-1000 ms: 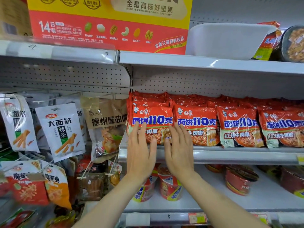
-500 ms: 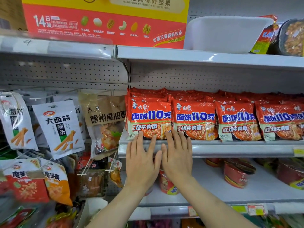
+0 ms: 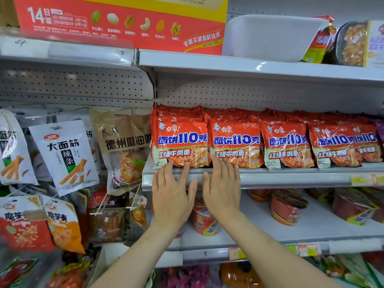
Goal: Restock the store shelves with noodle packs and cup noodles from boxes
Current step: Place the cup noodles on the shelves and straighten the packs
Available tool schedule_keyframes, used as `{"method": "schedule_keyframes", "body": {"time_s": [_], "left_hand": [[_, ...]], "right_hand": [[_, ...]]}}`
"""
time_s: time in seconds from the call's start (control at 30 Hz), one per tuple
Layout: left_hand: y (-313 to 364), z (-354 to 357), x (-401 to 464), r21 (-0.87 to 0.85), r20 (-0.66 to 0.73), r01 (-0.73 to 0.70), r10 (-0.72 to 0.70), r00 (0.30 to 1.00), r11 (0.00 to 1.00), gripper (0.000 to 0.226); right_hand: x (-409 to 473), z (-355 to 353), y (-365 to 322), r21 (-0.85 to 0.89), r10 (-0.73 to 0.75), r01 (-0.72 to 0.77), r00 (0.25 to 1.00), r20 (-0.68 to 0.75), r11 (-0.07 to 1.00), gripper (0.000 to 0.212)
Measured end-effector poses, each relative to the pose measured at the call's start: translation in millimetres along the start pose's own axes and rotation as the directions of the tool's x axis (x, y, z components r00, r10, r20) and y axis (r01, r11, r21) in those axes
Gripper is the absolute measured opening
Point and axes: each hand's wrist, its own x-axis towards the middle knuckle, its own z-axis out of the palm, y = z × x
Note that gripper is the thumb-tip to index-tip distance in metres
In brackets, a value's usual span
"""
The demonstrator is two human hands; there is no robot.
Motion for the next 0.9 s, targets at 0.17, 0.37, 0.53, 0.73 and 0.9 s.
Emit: {"method": "schedule_keyframes", "body": {"time_s": [0.17,0.37,0.53,0.73,0.9], "left_hand": [[14.5,-7.3,-4.6,-0.046,0.019,0.029,-0.028,0.999,0.999,0.063],[65.8,-17.7,-4.3,-0.336,0.096,0.068,-0.037,0.995,0.939,0.075],[126.7,-20.0,-17.3,-0.515,0.156,0.077,0.005,0.988,0.854,0.078],[222.2,6.0,-39.2,-0.673,0.363,0.253,0.012,0.932,0.695,0.059],[300.1,38.1,-83.6,-0.633,0.591,0.424,0.05,0.805,0.647,0.056]], "right_hand": [[-2.3,-16.6,4.2,0.089,0.006,-0.008,1.0,0.021,0.996,0.065],[-3.7,-46.1,33.3,0.156,0.034,-0.031,0.999,-0.016,0.987,0.058],[-26.4,-74.3,86.9,0.169,0.097,-0.099,0.995,0.018,0.981,0.061],[-60.7,-119.5,178.5,0.169,0.269,-0.281,0.959,0.092,0.945,0.056],[-113.7,-148.5,260.6,0.139,0.498,-0.527,0.844,0.199,0.839,0.052]]}}
